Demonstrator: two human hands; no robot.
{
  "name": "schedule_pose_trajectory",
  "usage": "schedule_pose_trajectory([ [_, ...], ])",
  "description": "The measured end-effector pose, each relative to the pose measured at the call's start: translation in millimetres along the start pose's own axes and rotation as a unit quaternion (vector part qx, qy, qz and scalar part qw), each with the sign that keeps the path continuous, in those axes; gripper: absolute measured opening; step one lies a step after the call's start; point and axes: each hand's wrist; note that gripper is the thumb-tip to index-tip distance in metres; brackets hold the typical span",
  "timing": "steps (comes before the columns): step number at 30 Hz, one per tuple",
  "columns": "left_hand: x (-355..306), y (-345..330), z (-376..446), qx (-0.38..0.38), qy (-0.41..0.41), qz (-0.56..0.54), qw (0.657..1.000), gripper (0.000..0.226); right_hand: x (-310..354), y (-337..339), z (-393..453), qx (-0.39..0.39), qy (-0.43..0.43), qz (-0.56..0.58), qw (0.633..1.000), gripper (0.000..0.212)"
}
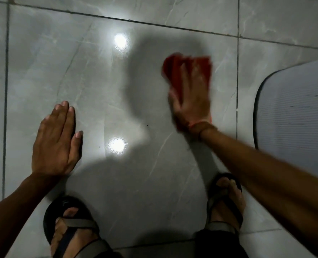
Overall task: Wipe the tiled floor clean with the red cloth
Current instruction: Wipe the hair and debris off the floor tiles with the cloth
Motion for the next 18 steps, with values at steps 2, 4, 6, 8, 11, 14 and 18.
schedule_pose_trajectory([
  [2, -1.4, -0.5, -0.9, -0.001, -0.001, 0.0, 1.0, 0.061, 20.0, 5.0, -84.4, 0.049, 0.132, 0.005, 0.99, 0.072],
  [4, -2.7, -0.5, -1.4, -0.005, -0.001, 0.002, 1.0, 0.061, 22.7, 8.2, -146.0, 0.101, 0.282, 0.004, 0.954, 0.071],
  [6, -2.2, -1.4, -1.8, -0.009, 0.002, 0.001, 1.0, 0.061, 6.5, 6.9, -151.3, 0.116, 0.393, 0.011, 0.912, 0.066],
  [8, -0.9, -2.4, -2.7, -0.009, 0.001, -0.004, 1.0, 0.061, -14.2, 4.4, -116.1, 0.097, 0.474, 0.024, 0.875, 0.058],
  [11, 1.9, -5.0, -3.8, -0.009, -0.001, 0.004, 1.0, 0.061, -59.3, -4.3, -18.8, 0.016, 0.474, -0.005, 0.88, 0.05],
  [14, 1.6, -3.3, -2.5, -0.006, 0.002, 0.004, 1.0, 0.062, -91.5, -4.9, 75.8, -0.014, 0.218, -0.037, 0.975, 0.056],
  [18, 0.9, -2.6, -1.5, 0.005, 0.02, 0.002, 1.0, 0.063, -40.4, -10.9, 111.5, -0.044, -0.07, 0.002, 0.997, 0.061],
])
Point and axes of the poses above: each hand's wrist, its own z-axis towards the middle knuckle, its own y-axis out of the back of the hand, x = y × z, and after that the axes turned 15 degrees about -z, right-handed
